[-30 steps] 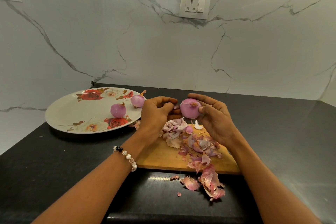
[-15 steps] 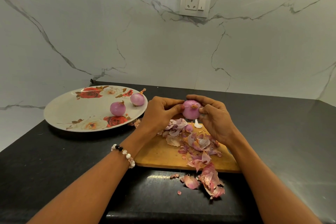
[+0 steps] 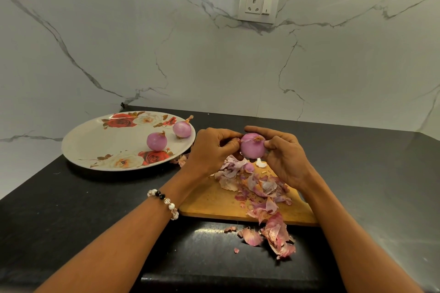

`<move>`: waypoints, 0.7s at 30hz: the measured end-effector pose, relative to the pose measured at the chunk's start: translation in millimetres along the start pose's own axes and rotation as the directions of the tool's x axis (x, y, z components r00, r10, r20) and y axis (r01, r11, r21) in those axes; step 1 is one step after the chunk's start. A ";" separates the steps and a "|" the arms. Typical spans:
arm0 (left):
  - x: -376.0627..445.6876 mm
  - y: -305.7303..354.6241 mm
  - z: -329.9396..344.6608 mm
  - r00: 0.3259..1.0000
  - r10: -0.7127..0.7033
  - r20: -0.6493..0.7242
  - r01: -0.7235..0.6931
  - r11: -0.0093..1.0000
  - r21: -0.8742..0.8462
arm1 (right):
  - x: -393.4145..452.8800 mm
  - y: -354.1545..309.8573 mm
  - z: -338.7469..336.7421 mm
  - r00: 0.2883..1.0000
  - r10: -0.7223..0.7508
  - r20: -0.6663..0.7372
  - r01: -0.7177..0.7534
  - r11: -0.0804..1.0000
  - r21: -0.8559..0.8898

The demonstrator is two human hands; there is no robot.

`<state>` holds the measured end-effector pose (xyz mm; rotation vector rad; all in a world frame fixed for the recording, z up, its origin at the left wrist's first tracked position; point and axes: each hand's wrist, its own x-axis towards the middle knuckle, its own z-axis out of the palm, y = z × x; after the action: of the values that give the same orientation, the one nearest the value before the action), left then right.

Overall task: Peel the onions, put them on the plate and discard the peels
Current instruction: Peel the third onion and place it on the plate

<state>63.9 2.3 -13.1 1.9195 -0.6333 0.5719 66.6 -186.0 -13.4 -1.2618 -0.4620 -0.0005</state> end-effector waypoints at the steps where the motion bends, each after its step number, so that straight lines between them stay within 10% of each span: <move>1: -0.1 0.1 0.1 1.000 0.006 0.002 -0.006 1.000 0.003 | -0.1 0.0 0.2 1.000 -0.004 -0.003 0.004 1.000 -0.004; 14: -1.8 1.0 5.1 0.986 0.161 -0.046 -0.152 0.976 0.156 | -3.6 -0.3 6.4 1.000 -0.012 -0.005 0.011 0.998 -0.061; 21: 1.6 4.9 7.3 0.973 -0.201 -0.114 0.186 0.974 -0.129 | -4.0 -1.2 12.3 0.999 -0.026 -0.047 0.027 0.999 0.022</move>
<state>62.7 -6.4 -11.7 1.7938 -0.3848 0.5151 58.5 -176.1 -10.9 -1.2305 -0.4370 -0.0468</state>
